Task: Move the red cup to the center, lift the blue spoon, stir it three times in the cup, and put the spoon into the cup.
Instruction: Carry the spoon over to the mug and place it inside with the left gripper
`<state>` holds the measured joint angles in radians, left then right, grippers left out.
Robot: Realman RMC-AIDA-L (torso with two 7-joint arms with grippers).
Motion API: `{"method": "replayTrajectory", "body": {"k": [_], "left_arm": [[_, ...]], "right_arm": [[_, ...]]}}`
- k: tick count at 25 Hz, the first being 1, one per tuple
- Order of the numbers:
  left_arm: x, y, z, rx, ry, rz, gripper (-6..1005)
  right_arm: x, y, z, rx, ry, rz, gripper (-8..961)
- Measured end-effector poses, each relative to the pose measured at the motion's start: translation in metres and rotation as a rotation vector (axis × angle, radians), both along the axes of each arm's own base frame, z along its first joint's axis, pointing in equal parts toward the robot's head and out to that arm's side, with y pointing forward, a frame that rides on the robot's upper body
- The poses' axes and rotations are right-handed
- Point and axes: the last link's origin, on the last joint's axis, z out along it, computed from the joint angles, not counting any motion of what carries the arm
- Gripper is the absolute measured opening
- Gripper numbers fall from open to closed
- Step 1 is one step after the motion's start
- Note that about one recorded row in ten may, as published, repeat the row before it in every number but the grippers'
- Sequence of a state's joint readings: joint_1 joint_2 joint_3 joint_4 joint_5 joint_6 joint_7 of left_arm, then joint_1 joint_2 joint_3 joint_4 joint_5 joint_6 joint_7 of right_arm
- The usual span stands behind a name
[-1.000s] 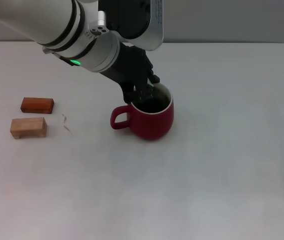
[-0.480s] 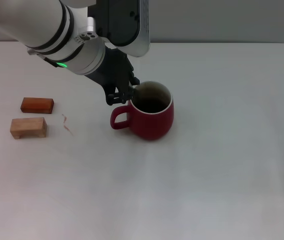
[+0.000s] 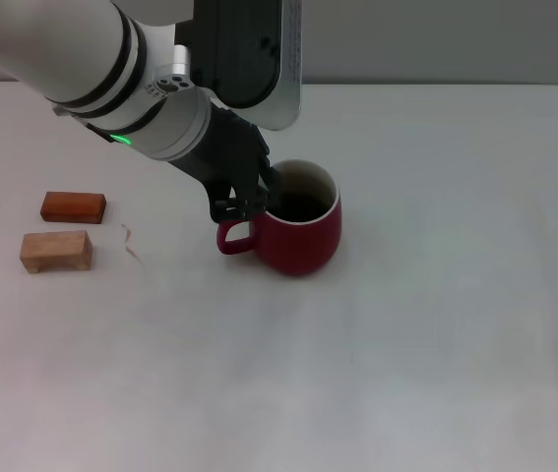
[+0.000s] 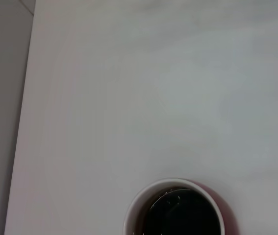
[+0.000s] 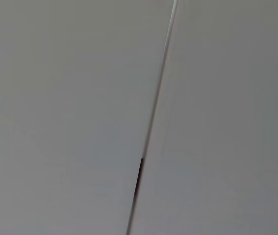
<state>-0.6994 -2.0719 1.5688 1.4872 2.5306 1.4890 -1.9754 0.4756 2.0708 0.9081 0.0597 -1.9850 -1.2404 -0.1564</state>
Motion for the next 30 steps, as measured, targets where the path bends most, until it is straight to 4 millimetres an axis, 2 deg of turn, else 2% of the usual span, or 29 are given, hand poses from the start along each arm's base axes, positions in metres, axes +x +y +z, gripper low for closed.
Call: {"method": "replayTrajectory", "body": {"k": [17, 30], "left_arm": [[0.017, -0.006, -0.018, -0.036, -0.067, -0.061, 174], [0.008, 0.006, -0.017, 0.035, -0.039, -0.047, 174]], "right_arm": [[0.001, -0.001, 0.000, 0.000, 0.000, -0.002, 730], [0.000, -0.001, 0.000, 0.001, 0.000, 0.000, 731]]}}
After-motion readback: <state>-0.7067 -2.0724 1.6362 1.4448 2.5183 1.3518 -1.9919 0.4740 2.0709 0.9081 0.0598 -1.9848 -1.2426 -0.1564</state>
